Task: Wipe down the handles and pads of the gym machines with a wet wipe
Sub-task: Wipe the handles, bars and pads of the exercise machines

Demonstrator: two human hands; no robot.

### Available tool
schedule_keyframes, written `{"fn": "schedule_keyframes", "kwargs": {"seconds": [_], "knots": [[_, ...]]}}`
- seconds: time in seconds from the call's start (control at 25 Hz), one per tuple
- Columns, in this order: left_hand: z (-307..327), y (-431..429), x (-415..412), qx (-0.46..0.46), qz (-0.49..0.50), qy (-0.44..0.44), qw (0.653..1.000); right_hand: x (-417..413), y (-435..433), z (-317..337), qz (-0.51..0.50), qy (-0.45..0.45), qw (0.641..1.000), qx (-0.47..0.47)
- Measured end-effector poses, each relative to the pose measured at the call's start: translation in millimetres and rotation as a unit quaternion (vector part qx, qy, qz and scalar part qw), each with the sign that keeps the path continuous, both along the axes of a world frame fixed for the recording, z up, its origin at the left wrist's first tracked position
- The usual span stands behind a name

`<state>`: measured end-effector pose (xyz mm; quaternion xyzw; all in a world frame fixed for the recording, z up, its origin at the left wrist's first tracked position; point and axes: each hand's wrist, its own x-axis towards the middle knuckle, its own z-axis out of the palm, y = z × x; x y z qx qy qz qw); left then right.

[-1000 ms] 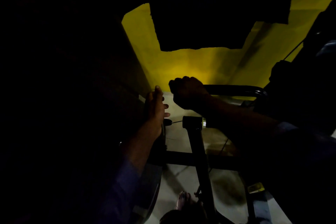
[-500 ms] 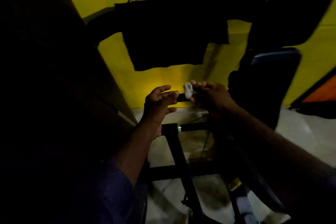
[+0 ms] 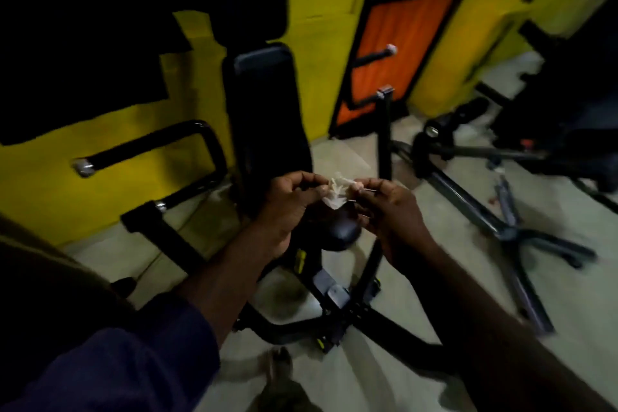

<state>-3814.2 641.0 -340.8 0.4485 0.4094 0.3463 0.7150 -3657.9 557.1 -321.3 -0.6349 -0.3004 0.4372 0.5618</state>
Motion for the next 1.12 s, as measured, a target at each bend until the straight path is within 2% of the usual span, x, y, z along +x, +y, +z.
{"fn": "schedule_keyframes", "kwargs": {"seconds": [0.16,0.36,0.52,0.64,0.76,0.92,1.0,1.12], "knots": [[18,-92,75,-0.023,-0.144,-0.029,0.989,50,-133,13,-0.148,0.063,0.987,0.008],[39,-210,173,0.045,-0.3,-0.018,0.953,120,-281,22,-0.27,0.042,0.961,0.039],[25,-309,259,0.128,-0.347,0.02,0.929,181,-392,16,-0.329,0.027,0.944,0.026],[15,-388,329,0.112,-0.352,0.03,0.929,245,-476,10,-0.365,0.007,0.931,-0.003],[9,-444,387,0.07,-0.355,0.022,0.932,302,-535,10,-0.367,0.037,0.929,-0.021],[11,-481,459,0.048,-0.355,0.026,0.933,379,-576,14,-0.26,0.114,0.958,-0.024],[6,-481,494,0.058,-0.352,0.044,0.933,416,-576,9,-0.231,0.107,0.967,-0.018],[-2,-466,545,0.055,-0.359,0.044,0.931,470,-557,-3,-0.239,0.08,0.968,-0.009]]}}
